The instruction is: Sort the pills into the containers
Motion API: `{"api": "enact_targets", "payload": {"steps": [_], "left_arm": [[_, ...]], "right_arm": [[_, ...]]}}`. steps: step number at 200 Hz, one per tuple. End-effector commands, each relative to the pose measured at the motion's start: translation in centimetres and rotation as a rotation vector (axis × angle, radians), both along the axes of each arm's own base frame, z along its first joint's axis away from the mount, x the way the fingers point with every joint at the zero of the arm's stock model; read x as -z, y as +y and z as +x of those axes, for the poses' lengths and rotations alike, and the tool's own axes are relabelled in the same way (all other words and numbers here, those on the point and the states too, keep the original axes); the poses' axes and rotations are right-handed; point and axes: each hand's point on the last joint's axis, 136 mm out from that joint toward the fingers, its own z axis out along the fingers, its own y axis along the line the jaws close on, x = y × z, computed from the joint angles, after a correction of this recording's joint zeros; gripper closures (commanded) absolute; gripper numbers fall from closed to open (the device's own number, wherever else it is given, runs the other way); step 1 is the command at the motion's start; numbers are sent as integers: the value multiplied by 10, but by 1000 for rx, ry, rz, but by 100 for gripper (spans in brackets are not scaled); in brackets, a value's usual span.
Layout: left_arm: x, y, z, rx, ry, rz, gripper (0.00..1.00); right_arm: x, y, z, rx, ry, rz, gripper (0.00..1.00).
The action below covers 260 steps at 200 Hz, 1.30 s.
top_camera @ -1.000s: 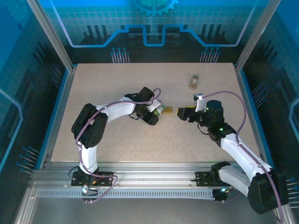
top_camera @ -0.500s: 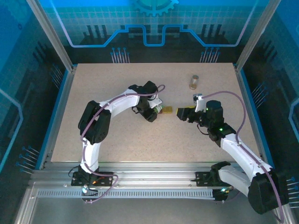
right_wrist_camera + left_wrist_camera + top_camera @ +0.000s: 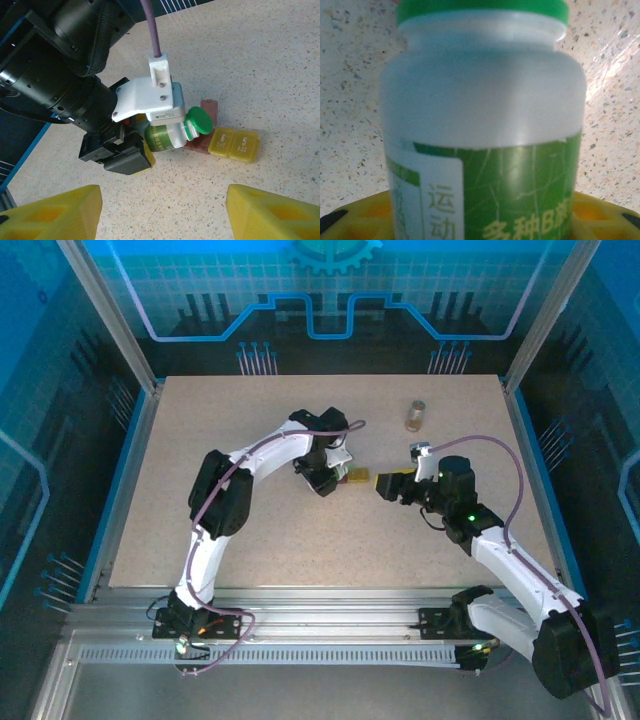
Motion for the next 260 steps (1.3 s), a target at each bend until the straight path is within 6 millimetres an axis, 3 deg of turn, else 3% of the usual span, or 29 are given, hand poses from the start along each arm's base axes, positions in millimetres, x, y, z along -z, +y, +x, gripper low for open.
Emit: {"api": "enact_targets", "payload": {"steps": [1,70,160,260], "left_arm": [[-2,7,-5,54,26,75,100],[-2,5,-6,157,-19,163,100],[3,20,9,224,-98,300,100],[1,24,20,453,-246,502,100]], "right_arm": [[-11,3,-2,-11,-47,-12,33],[-13,6,-4,-17,-54,-15,32],[-15,9,-6,-28,-61,-16,32],[-15,10,-6,-30,-63,-16,31]]}}
